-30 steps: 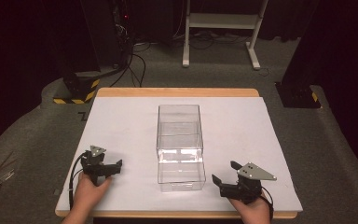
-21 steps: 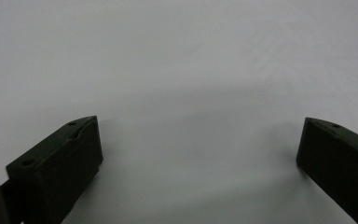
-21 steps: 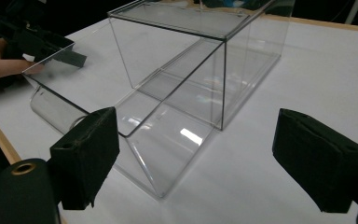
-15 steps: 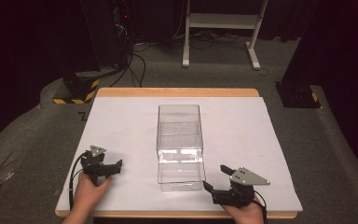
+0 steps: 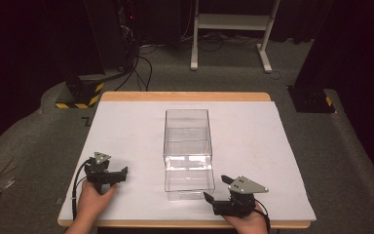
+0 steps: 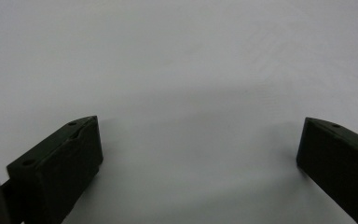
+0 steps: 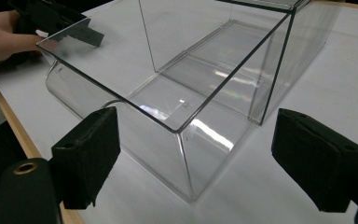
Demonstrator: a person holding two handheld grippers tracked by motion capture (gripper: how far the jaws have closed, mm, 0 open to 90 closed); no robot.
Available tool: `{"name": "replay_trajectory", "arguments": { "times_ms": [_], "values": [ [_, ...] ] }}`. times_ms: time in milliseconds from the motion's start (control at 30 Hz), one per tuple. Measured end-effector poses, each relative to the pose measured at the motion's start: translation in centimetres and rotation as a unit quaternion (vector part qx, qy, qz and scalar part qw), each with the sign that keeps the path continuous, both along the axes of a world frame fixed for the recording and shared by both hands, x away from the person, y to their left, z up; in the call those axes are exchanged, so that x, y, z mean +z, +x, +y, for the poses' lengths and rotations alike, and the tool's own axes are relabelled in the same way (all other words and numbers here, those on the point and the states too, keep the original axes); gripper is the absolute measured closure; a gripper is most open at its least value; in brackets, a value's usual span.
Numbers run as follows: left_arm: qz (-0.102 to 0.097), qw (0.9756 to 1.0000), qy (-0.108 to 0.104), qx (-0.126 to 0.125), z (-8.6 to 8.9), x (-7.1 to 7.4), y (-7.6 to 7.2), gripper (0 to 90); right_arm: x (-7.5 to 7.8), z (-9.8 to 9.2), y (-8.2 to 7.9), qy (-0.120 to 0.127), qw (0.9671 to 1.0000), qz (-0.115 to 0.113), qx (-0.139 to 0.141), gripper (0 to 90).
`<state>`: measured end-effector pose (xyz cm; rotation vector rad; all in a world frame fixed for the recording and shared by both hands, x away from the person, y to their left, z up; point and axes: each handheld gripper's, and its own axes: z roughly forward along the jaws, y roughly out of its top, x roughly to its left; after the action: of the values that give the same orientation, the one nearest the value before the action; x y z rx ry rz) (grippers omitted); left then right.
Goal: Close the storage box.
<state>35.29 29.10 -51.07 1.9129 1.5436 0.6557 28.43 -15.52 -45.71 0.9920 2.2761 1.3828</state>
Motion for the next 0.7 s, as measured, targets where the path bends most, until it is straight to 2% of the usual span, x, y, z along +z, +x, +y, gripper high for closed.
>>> {"name": "replay_trajectory", "arguments": {
  "times_ms": [333,700],
  "values": [
    [0.0,1.0,-0.001,0.0,0.0,0.0,0.0,0.5,-0.5,0.8,0.4,-0.007,1.0,0.0,0.001,17.5],
    [0.0,1.0,0.0,0.0,0.0,0.0,0.0,0.5,-0.8,1.7,0.9,-0.012,0.9999,-0.005,-0.006,14.8]
  ]
}}
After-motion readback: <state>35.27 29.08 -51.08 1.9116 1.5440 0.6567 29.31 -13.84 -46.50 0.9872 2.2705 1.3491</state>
